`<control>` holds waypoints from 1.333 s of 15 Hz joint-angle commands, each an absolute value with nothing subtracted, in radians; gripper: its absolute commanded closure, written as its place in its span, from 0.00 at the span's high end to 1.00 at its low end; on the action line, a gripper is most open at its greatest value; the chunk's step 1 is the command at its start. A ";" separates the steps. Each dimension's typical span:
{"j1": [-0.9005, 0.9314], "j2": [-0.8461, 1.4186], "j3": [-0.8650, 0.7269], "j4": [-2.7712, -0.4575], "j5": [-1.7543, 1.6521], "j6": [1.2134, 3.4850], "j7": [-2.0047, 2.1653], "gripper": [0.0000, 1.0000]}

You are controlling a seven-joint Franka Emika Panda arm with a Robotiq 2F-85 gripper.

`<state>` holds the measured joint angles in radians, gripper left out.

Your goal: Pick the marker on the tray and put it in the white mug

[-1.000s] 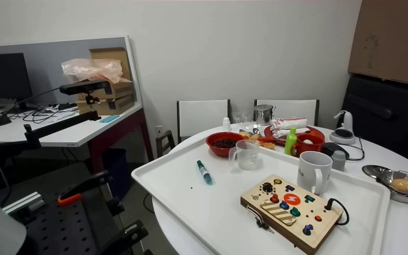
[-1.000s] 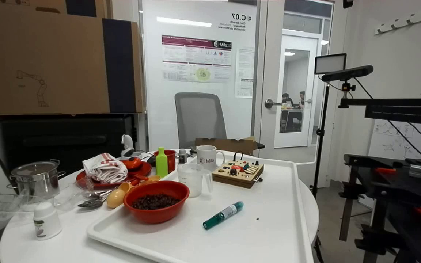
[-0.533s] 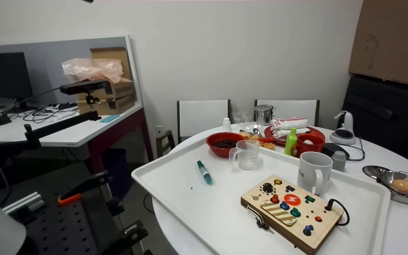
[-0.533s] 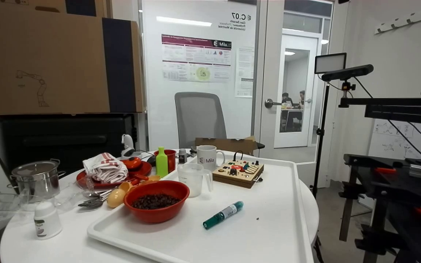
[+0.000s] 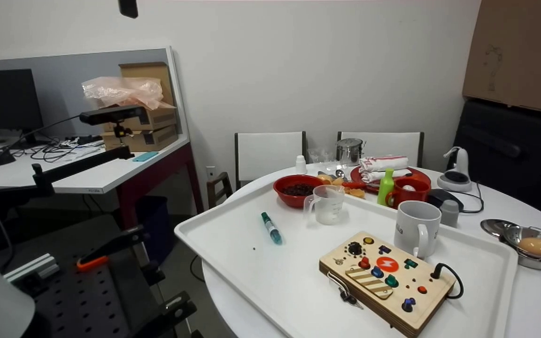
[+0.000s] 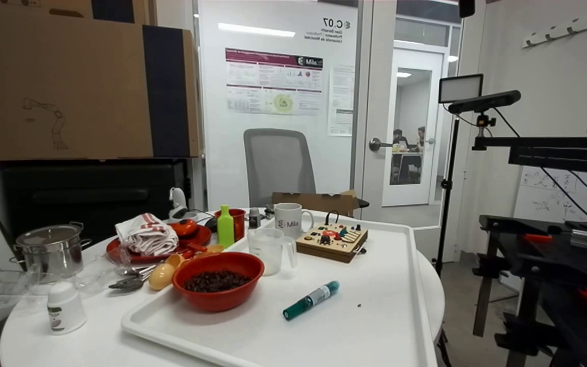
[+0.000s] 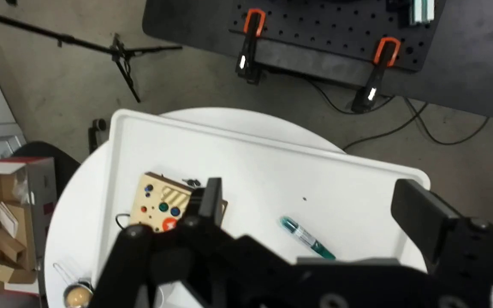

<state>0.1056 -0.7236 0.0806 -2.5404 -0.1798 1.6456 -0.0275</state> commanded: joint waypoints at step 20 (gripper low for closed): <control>0.256 -0.241 -0.006 -2.602 0.009 2.416 -0.627 1.00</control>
<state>0.2422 -0.2769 -0.0116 -2.5906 -0.0442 2.3177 -0.5253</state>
